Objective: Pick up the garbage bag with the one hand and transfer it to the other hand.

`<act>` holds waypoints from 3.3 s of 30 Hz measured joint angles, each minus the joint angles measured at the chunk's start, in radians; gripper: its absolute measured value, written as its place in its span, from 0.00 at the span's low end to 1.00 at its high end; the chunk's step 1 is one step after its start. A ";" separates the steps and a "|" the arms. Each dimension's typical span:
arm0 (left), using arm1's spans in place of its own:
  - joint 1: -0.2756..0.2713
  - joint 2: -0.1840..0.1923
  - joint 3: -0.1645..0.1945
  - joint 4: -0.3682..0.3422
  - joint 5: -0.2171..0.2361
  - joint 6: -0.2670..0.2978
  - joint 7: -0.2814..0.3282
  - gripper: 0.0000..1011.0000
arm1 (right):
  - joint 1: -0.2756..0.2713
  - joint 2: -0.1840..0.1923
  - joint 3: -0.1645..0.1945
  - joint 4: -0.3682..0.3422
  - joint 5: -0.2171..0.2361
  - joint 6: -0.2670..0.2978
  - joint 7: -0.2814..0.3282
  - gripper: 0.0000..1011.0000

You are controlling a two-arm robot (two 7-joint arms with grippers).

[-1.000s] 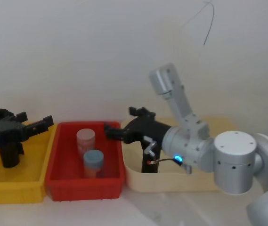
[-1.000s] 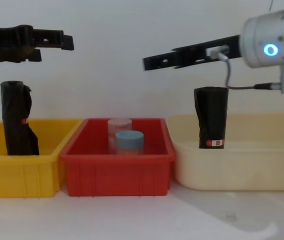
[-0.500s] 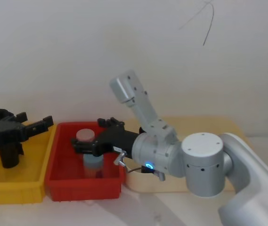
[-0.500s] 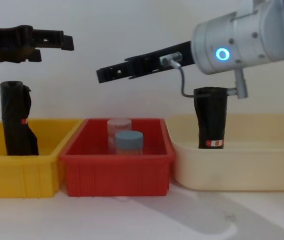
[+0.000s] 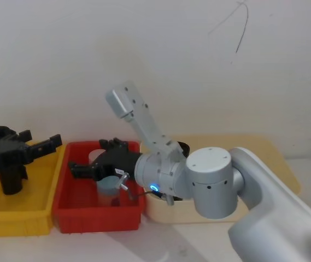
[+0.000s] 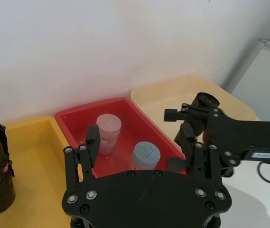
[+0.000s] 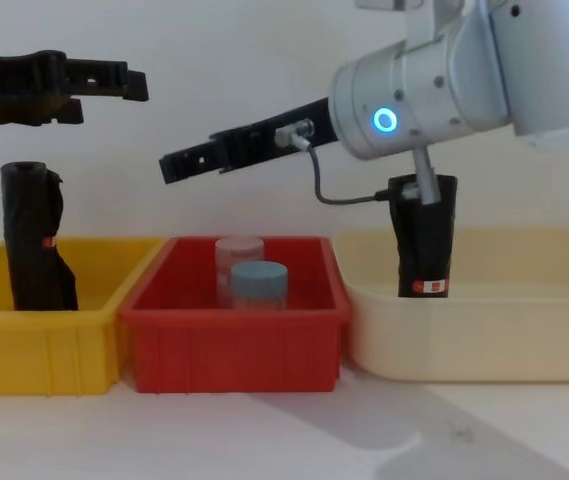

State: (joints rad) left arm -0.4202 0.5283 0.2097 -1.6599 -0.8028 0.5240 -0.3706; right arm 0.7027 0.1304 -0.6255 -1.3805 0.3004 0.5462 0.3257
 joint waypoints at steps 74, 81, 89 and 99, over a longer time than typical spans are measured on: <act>0.000 0.000 0.000 0.000 0.000 0.000 0.000 0.99 | 0.054 -0.077 0.030 0.333 -0.067 -0.004 0.005 0.66; 0.000 0.000 0.000 0.000 0.000 0.000 0.000 0.99 | 0.053 -0.089 0.044 0.338 -0.062 -0.010 0.005 0.66; 0.000 0.000 0.000 0.000 0.000 0.000 0.000 0.99 | 0.053 -0.098 0.075 0.325 -0.060 -0.028 -0.017 0.66; 0.000 0.000 0.000 0.000 0.000 0.000 0.000 0.99 | 0.077 -0.082 0.134 0.265 -0.060 -0.044 -0.058 0.66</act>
State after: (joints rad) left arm -0.4202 0.5283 0.2097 -1.6598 -0.8029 0.5241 -0.3706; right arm 0.7798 0.0486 -0.4915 -1.1155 0.2403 0.5023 0.2679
